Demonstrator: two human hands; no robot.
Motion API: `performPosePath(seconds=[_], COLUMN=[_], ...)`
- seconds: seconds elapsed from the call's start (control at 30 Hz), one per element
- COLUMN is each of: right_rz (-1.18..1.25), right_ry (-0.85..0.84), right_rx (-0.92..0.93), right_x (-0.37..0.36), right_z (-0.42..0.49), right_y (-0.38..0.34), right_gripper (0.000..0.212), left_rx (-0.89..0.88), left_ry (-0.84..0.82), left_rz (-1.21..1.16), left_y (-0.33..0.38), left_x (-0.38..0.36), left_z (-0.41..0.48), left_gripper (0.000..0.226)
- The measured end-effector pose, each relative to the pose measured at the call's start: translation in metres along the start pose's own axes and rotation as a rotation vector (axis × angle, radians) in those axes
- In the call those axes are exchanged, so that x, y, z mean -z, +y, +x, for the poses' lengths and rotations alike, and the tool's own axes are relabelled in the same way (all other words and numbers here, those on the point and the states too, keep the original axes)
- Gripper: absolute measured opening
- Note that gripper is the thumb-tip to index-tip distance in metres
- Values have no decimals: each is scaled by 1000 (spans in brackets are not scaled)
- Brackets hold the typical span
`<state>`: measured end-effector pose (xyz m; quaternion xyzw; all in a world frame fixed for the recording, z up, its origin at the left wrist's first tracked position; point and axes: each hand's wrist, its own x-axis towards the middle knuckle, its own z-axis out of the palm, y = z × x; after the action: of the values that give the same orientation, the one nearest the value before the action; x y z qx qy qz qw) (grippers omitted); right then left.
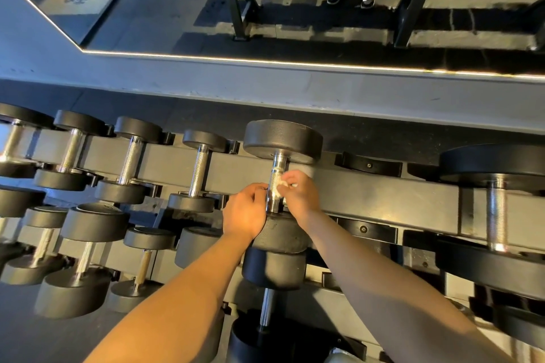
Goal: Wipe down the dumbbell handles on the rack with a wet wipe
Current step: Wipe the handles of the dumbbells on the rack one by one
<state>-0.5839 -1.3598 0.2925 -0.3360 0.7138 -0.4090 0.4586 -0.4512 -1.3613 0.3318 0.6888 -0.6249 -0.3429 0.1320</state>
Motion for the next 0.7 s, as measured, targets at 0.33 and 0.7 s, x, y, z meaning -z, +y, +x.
performPosePath(seconds=[0.33, 0.7], right_rz=[-30, -230], right_ry=[62, -185], right_rx=[92, 23], right_x=[-6, 2], right_z=[20, -5], right_y=[-8, 9], right_gripper=[20, 19], left_rx=[-11, -35], left_ry=[3, 17], left_rz=[-7, -82], left_y=[-2, 4], left_x=[0, 4], left_z=[2, -3], left_gripper=[32, 34])
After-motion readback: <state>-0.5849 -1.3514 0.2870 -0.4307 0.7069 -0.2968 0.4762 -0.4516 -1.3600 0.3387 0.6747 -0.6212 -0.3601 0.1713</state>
